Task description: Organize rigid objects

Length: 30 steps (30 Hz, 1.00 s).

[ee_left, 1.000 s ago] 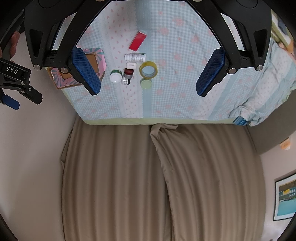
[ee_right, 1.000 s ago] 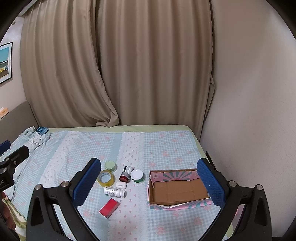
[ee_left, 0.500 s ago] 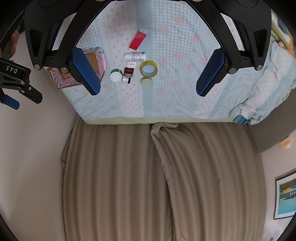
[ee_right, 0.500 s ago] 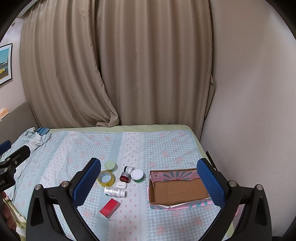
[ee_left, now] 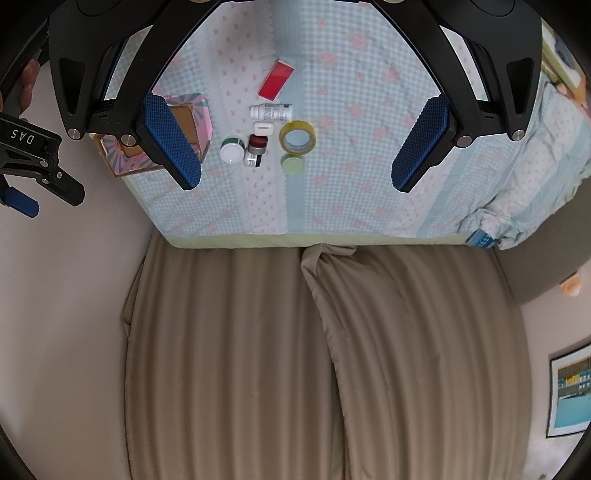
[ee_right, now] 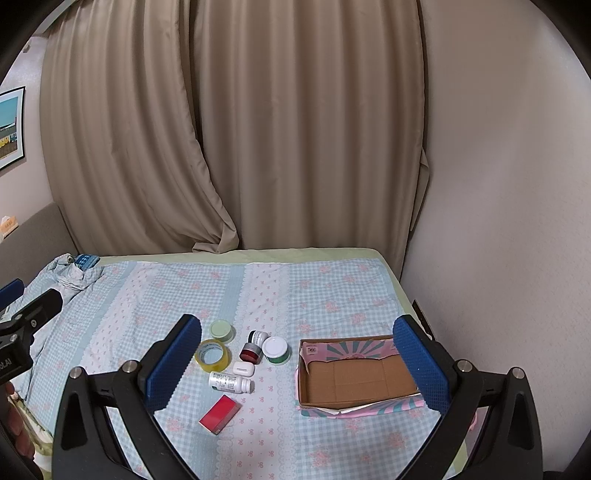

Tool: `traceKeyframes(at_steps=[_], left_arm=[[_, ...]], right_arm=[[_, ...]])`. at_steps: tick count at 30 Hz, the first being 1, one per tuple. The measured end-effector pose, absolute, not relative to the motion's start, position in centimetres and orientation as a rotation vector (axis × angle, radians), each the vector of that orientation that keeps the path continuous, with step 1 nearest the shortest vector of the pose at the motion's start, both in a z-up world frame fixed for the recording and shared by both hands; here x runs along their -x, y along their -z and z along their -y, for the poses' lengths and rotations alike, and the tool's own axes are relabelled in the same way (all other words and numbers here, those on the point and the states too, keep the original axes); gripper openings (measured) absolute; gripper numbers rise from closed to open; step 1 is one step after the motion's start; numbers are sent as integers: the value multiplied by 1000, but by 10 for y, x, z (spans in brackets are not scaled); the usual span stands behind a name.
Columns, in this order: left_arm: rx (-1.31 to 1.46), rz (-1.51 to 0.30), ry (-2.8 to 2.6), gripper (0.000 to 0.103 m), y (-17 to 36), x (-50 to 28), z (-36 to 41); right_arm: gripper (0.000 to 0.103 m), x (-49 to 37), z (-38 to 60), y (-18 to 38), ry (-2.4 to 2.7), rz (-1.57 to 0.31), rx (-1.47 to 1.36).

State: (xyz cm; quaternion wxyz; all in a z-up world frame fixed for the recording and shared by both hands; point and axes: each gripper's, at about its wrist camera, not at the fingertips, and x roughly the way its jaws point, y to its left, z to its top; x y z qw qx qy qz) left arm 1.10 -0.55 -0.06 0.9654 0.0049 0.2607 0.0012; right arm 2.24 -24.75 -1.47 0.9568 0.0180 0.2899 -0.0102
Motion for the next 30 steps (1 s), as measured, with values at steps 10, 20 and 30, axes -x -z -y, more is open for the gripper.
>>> traceKeyframes(at_steps=[10,20,30], left_arm=[[3,-511,7,102,1,-8,4],[15,-565,-36,102,7,-20,1],[16,-716,-9,102,51,-59,-31]], right_arm=[[103,-23,246,13,21,-585,-39],[103,-31,254,17,14,-597,-37],[103,-55,250,52,-20,-681,-54]])
